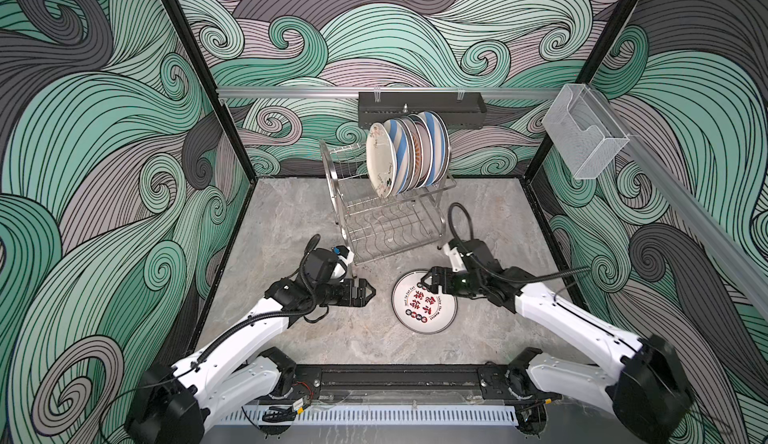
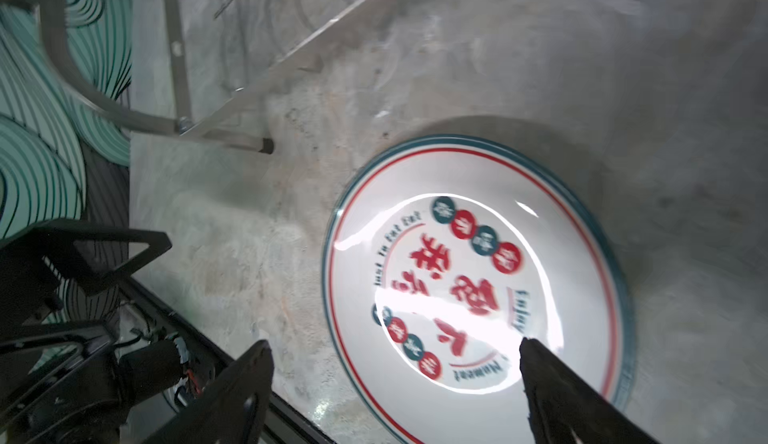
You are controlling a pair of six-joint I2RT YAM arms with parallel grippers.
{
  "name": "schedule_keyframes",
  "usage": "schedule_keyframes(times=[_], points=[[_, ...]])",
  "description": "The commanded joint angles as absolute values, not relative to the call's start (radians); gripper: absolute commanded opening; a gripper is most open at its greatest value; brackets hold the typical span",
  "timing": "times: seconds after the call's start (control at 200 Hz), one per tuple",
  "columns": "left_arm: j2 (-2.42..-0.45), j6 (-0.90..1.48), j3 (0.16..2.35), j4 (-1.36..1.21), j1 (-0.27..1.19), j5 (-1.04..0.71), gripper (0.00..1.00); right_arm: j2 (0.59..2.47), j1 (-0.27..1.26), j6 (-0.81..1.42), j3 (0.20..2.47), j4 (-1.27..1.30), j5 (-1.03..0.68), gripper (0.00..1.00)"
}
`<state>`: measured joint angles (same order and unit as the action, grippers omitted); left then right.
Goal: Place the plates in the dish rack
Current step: 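Move the left gripper toward the red-text plate while the right gripper holds its rim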
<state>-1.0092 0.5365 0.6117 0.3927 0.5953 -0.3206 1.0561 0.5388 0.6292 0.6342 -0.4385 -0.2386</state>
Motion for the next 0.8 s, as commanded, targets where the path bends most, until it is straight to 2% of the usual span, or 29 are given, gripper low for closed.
schedule_keyframes(times=[0.0, 0.21, 0.796], points=[[-1.064, 0.537, 0.645, 0.321, 0.634, -0.26, 0.99, 0.949, 0.477, 0.657, 0.518, -0.573, -0.223, 0.84], [-1.162, 0.505, 0.682, 0.298, 0.687, -0.221, 0.99, 0.838, 0.402, 0.685, 0.409, -0.57, -0.256, 0.81], [-1.472, 0.47, 0.789, 0.192, 0.765, -0.243, 0.99, 0.924, 0.304, 0.729, 0.236, -0.211, -0.444, 0.73]])
